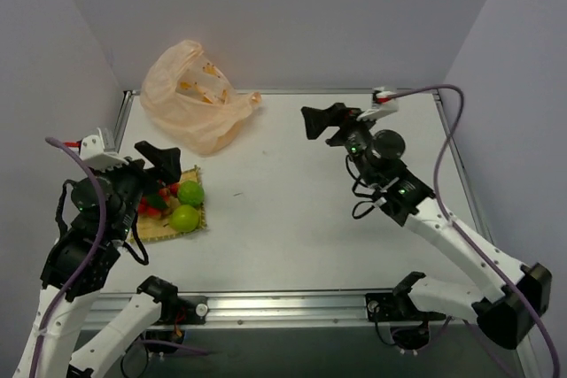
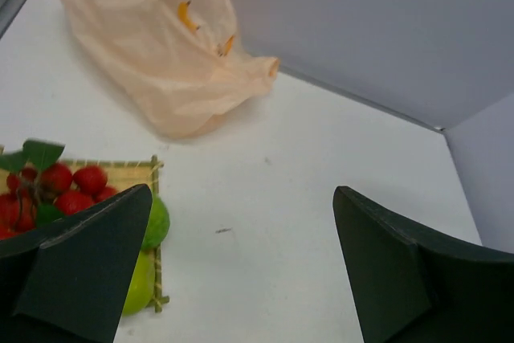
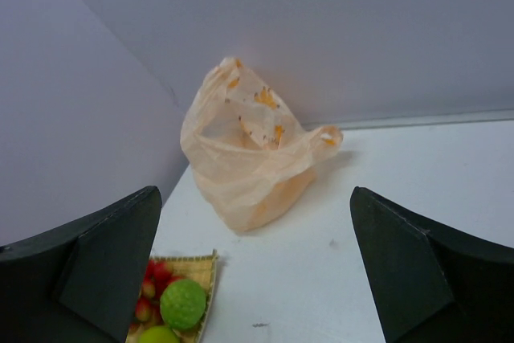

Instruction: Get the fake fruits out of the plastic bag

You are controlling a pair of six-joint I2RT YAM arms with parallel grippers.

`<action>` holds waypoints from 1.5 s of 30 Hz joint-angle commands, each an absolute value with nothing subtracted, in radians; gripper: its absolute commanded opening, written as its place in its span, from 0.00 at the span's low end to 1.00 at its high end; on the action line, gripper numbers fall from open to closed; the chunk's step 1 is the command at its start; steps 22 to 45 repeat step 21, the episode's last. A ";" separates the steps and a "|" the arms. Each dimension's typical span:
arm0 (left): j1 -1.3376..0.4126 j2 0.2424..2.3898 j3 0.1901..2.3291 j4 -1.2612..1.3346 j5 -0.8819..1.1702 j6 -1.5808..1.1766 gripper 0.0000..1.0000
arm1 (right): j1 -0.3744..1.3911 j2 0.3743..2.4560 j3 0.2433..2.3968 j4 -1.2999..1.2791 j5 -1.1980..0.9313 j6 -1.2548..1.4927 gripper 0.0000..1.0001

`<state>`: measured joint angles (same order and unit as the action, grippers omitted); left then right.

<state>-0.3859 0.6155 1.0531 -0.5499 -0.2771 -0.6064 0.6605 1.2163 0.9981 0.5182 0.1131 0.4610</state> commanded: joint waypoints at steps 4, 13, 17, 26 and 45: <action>-0.388 0.589 1.187 -0.488 -0.100 -0.358 0.94 | 0.649 0.876 0.914 0.322 0.397 0.404 1.00; -0.387 0.454 1.031 -0.502 -0.242 -0.363 0.94 | 0.646 0.775 0.793 0.216 0.477 0.388 1.00; -0.387 0.462 1.002 -0.552 -0.268 -0.374 0.94 | 0.646 0.830 0.804 0.219 0.471 0.396 1.00; -0.387 0.459 1.002 -0.543 -0.284 -0.367 0.94 | 0.646 0.838 0.851 0.216 0.451 0.370 1.00; -0.387 0.459 1.002 -0.543 -0.284 -0.367 0.94 | 0.646 0.838 0.851 0.216 0.451 0.370 1.00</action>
